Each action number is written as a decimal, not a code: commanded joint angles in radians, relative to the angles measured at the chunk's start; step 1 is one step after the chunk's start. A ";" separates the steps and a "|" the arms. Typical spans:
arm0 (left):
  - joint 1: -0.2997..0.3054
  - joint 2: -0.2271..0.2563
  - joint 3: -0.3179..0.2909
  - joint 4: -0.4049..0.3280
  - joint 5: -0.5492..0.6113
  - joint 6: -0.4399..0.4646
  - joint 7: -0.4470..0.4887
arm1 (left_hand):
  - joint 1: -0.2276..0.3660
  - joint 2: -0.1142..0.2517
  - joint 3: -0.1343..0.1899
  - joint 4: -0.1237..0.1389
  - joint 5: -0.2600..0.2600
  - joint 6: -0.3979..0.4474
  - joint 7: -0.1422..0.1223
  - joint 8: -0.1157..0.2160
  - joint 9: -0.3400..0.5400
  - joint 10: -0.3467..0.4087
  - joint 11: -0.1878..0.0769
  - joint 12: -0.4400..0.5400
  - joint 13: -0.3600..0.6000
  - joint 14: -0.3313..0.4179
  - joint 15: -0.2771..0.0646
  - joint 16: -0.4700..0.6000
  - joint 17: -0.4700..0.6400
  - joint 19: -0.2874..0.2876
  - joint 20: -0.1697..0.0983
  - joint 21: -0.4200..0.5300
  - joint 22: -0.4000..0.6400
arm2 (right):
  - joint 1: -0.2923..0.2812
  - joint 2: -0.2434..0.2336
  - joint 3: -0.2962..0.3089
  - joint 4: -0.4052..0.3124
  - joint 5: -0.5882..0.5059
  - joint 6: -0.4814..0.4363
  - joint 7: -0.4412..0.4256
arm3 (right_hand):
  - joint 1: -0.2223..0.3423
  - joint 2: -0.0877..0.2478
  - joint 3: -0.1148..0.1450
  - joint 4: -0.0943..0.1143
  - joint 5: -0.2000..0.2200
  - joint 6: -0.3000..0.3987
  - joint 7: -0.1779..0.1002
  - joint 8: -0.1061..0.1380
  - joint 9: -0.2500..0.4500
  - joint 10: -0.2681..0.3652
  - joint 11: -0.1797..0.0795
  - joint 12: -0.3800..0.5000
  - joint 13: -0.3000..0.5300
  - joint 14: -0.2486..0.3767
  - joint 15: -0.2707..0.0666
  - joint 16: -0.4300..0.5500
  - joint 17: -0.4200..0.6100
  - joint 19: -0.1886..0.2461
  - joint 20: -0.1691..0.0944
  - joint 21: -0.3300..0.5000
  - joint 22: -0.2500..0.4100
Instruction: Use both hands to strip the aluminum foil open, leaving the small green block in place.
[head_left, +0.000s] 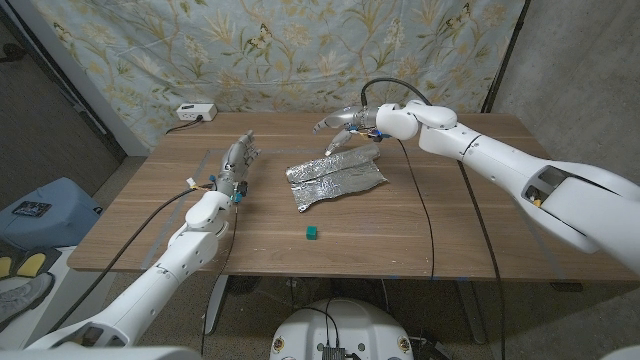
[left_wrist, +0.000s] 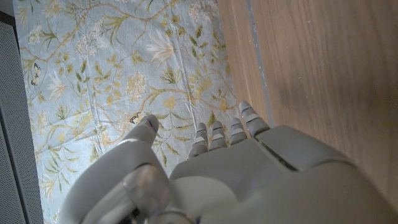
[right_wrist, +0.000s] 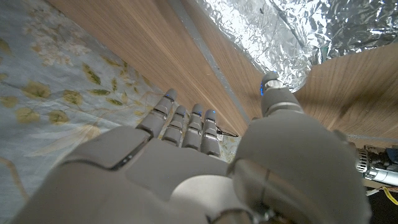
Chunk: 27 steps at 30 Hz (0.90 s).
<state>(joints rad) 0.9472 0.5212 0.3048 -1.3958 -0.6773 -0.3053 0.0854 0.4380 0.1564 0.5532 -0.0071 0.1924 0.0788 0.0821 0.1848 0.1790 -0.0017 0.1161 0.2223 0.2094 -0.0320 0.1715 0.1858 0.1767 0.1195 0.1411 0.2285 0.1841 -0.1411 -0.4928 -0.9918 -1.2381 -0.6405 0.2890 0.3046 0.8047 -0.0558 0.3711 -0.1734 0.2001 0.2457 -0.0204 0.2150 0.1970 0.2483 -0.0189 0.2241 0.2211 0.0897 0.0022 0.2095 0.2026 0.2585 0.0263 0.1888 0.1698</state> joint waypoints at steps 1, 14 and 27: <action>-0.014 -0.016 0.010 0.009 0.005 0.009 0.011 | -0.004 0.007 0.005 -0.009 0.004 0.008 0.002 0.006 0.003 0.010 0.002 0.005 0.000 0.009 0.001 0.002 0.003 0.007 0.004 -0.002 0.003 | 0.038 0.036 -0.044 0.108 -0.032 0.039 -0.048 | 0.015 -0.002 -0.001 0.005 0.007 0.027 -0.006 0.014 0.003 0.028 -0.005 0.015 0.007 0.013 -0.012 0.011 0.004 0.001 -0.009 0.005 0.004; -0.020 -0.023 0.011 0.026 0.002 0.015 0.017 | -0.006 0.008 0.008 -0.012 0.004 0.009 0.001 0.006 0.004 0.007 0.002 0.004 0.000 0.011 0.001 0.002 0.003 0.007 0.003 -0.002 0.004 | 0.080 0.083 -0.106 0.251 -0.054 0.086 -0.097 | 0.022 -0.007 -0.006 0.011 0.008 0.066 -0.025 0.025 0.005 0.069 -0.028 0.028 0.016 0.041 -0.032 0.024 0.008 0.005 -0.020 0.008 0.005; -0.035 -0.026 0.013 0.049 -0.002 0.027 0.012 | -0.008 0.008 0.010 -0.013 0.005 0.008 0.001 0.005 0.004 0.009 0.003 0.004 0.000 0.010 0.002 0.001 0.004 0.007 0.003 -0.003 0.004 | 0.101 0.088 -0.148 0.302 -0.043 0.097 -0.068 | 0.011 -0.011 -0.017 0.021 0.009 0.032 -0.023 0.008 0.006 0.030 -0.031 0.009 0.022 0.012 -0.024 0.016 0.013 -0.023 -0.024 0.000 0.006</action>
<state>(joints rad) 0.9249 0.4997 0.3142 -1.3667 -0.6763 -0.2882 0.0996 0.4342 0.1603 0.5613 -0.0153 0.1925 0.0787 0.0821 0.1847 0.1789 -0.0018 0.1161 0.2223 0.2095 -0.0267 0.1661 0.1858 0.1769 0.1233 0.1448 0.2284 0.1841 -0.0570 -0.4088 -1.1071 -0.9800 -0.6887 0.3732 0.2239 0.8174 -0.0614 0.3531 -0.1556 0.2039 0.2847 -0.0471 0.2254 0.1978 0.2835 -0.0534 0.2390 0.2397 0.1040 -0.0229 0.2269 0.2118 0.2429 0.0024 0.1925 0.1698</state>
